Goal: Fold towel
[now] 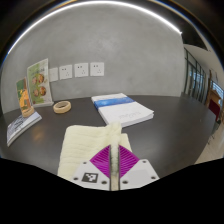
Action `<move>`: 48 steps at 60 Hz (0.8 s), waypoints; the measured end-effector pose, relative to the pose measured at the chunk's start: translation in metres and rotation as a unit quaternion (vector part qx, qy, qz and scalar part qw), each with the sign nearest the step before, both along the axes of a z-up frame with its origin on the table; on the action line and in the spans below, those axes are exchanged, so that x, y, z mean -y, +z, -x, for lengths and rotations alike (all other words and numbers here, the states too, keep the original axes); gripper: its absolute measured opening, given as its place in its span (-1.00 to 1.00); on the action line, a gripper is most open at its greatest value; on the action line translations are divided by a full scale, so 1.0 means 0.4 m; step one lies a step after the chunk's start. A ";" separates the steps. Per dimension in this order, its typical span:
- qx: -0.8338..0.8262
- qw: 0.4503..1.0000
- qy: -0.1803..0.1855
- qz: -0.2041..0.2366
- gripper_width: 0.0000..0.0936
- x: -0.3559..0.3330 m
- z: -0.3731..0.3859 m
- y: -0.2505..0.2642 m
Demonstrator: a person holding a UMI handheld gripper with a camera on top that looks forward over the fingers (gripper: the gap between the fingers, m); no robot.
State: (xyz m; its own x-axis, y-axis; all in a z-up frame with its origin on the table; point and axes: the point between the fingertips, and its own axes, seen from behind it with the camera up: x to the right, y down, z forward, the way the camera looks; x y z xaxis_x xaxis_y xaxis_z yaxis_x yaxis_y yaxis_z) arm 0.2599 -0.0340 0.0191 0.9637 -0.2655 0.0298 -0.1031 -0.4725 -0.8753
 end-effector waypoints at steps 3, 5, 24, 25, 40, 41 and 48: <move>-0.001 1.000 -0.002 0.004 -0.29 0.016 0.010 0.014; 0.001 1.000 -0.003 0.003 0.09 0.031 0.017 0.029; 0.031 0.997 0.058 -0.040 0.77 0.340 0.337 0.205; 0.033 0.997 0.063 -0.041 0.77 0.364 0.363 0.210; 0.051 0.983 0.172 -0.038 0.78 0.678 0.810 0.207; 0.052 0.982 0.177 -0.038 0.78 0.697 0.833 0.207; 0.067 0.977 0.200 -0.038 0.78 0.805 0.949 0.212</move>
